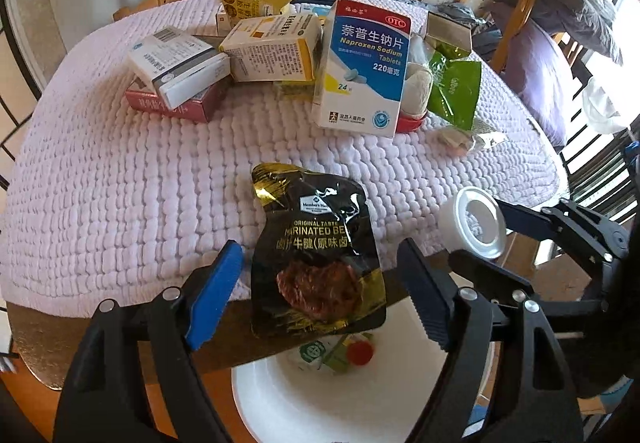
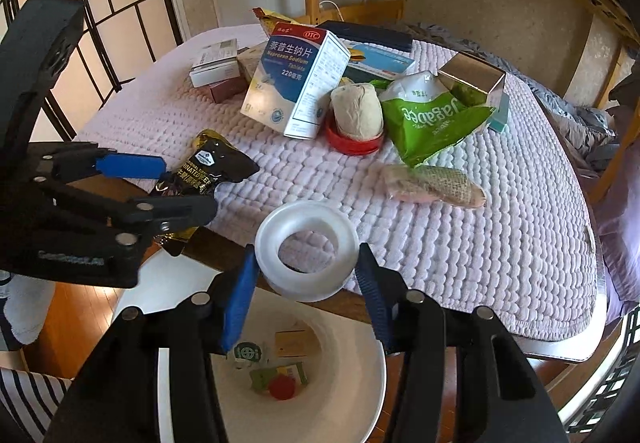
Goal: Collect trash
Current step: 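Carry the jerky packet and tape roll over the white bin with both tools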
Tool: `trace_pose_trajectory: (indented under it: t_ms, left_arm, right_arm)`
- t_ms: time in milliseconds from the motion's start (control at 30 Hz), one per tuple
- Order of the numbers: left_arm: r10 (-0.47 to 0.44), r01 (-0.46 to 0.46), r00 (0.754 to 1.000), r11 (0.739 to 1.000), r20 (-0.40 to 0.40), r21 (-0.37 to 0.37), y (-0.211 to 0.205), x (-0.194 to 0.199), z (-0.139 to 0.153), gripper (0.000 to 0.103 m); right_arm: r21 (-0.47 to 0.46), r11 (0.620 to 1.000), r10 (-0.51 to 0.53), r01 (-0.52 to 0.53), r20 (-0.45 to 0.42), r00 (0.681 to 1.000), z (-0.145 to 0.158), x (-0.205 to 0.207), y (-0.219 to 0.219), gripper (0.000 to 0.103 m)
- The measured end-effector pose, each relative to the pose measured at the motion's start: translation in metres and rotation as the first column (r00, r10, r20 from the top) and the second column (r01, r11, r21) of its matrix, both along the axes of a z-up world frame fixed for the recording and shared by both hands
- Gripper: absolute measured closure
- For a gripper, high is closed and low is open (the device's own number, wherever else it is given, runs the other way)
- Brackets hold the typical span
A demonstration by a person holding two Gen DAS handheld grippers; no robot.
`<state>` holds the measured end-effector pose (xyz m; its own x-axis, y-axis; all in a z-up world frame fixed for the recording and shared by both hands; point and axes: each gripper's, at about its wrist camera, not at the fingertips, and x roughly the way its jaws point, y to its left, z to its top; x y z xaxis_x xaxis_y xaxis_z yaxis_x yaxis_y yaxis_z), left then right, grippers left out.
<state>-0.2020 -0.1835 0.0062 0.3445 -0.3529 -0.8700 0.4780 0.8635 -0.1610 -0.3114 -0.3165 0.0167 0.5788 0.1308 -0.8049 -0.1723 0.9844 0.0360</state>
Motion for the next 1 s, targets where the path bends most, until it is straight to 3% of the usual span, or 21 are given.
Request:
trace_pose_trajectory:
  t_ms: [133,167,267,400,467,500,667,900,967,1000]
  left_arm:
    - [0.015,-0.016,1.0,0.999,0.025,0.038,-0.003,0.002,-0.001,0.039]
    - [0.017,-0.018,1.0,0.999,0.025,0.036,-0.002,0.002,-0.001,0.052]
    - [0.017,-0.017,1.0,1.0,0.02,0.022,0.002,0.002,0.002,0.059]
    - [0.018,-0.018,1.0,1.0,0.004,0.005,0.008,0.002,0.002,0.057]
    - [0.029,-0.029,0.999,0.999,-0.014,-0.013,0.01,0.004,0.003,0.027]
    - [0.04,-0.04,0.999,0.999,-0.011,-0.028,0.011,0.006,0.004,0.025]
    - [0.041,-0.041,0.999,0.999,0.001,-0.022,0.004,0.011,0.005,0.025]
    - [0.021,-0.025,0.998,0.996,0.051,0.088,-0.018,0.011,-0.005,0.025]
    - [0.012,-0.022,0.997,0.993,0.081,0.118,-0.021,0.007,-0.005,0.038]
    - [0.009,-0.018,0.997,0.993,0.082,0.118,-0.021,0.006,-0.005,0.038]
  right_arm:
    - [-0.001,1.0,-0.004,0.004,0.0,1.0,0.0,-0.001,0.0,0.054]
    - [-0.001,1.0,-0.005,0.005,0.0,1.0,0.0,-0.002,0.0,0.054]
    - [-0.006,1.0,-0.006,0.006,0.001,1.0,0.001,-0.003,0.001,0.054]
    - [-0.011,1.0,-0.003,0.003,0.001,1.0,0.002,-0.005,0.003,0.054]
    - [-0.013,1.0,-0.003,0.003,0.002,1.0,0.002,-0.005,0.004,0.054]
    - [-0.013,1.0,-0.004,0.004,0.002,1.0,0.002,-0.005,0.004,0.054]
    - [-0.012,1.0,-0.007,0.007,0.003,1.0,0.002,-0.005,0.005,0.054]
    - [-0.009,1.0,-0.015,0.015,0.0,1.0,0.002,-0.007,0.002,0.054]
    - [-0.01,1.0,-0.015,0.015,0.001,1.0,0.002,-0.007,0.002,0.054]
    - [-0.011,1.0,-0.015,0.015,0.002,1.0,0.002,-0.008,0.002,0.054]
